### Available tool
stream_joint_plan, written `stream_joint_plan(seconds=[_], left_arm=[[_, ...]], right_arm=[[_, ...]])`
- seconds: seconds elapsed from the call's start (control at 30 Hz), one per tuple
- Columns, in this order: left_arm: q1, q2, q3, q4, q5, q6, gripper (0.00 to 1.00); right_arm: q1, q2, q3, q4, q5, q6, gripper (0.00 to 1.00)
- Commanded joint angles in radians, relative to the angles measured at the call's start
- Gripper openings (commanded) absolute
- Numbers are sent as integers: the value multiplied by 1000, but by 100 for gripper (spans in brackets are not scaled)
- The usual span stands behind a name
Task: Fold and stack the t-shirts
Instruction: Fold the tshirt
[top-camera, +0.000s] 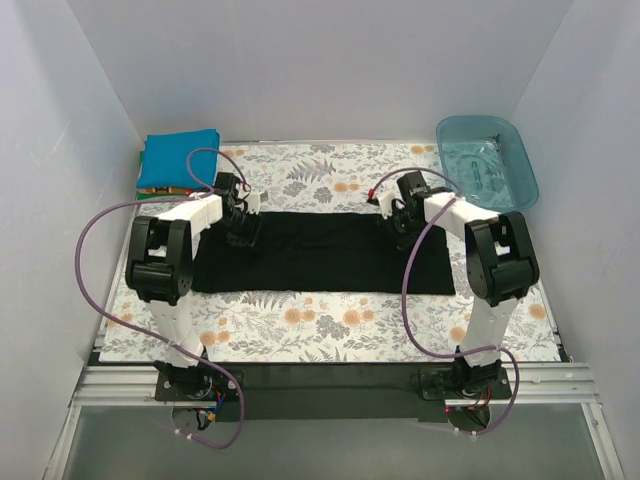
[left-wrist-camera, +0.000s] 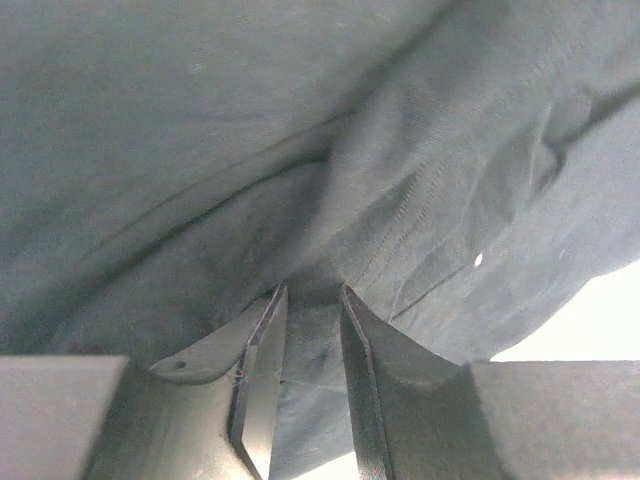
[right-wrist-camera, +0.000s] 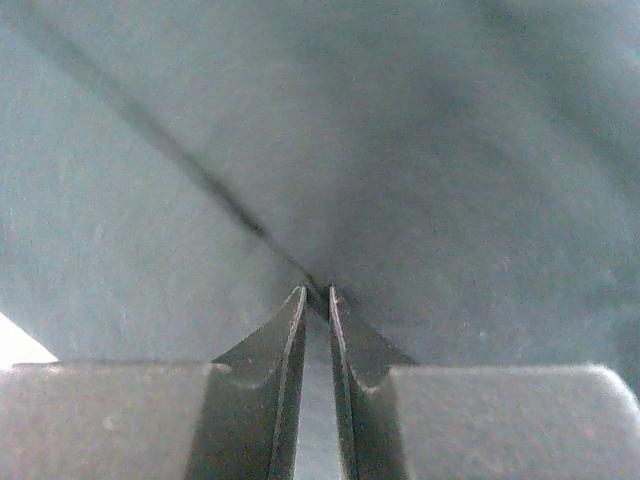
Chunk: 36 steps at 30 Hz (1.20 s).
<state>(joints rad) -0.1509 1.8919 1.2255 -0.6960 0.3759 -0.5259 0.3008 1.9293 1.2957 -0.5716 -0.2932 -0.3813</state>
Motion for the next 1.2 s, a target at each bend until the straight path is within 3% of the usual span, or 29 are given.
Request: stream_joint_plan(seconds=[0.0, 0.17, 0.27, 0.37, 0.43, 0.7, 0.93, 1.17], left_arm=[[-1, 168, 107, 61, -91, 75, 28], [-32, 433, 611, -20, 7, 105, 29], [-55, 521, 875, -37, 58, 73, 32], [-56, 501, 995, -40, 126, 15, 35], [-56, 446, 959, -1, 135, 9, 36], [-50, 54, 432, 183, 126, -91, 38], [13, -25, 201, 213, 118, -141, 31], [40, -8, 152, 234, 86, -141, 30]], right_arm=[[90, -56, -205, -163, -4, -65, 20], [394, -266, -341, -214, -200, -131, 20], [587, -337, -310, -206, -340, -108, 23], [603, -340, -178, -192, -409, -50, 25], [580, -340, -89, -188, -405, -39, 26], [399, -270, -27, 16, -334, 122, 27], [291, -57, 177, 288, -276, 292, 28], [285, 164, 388, 447, -201, 406, 34]])
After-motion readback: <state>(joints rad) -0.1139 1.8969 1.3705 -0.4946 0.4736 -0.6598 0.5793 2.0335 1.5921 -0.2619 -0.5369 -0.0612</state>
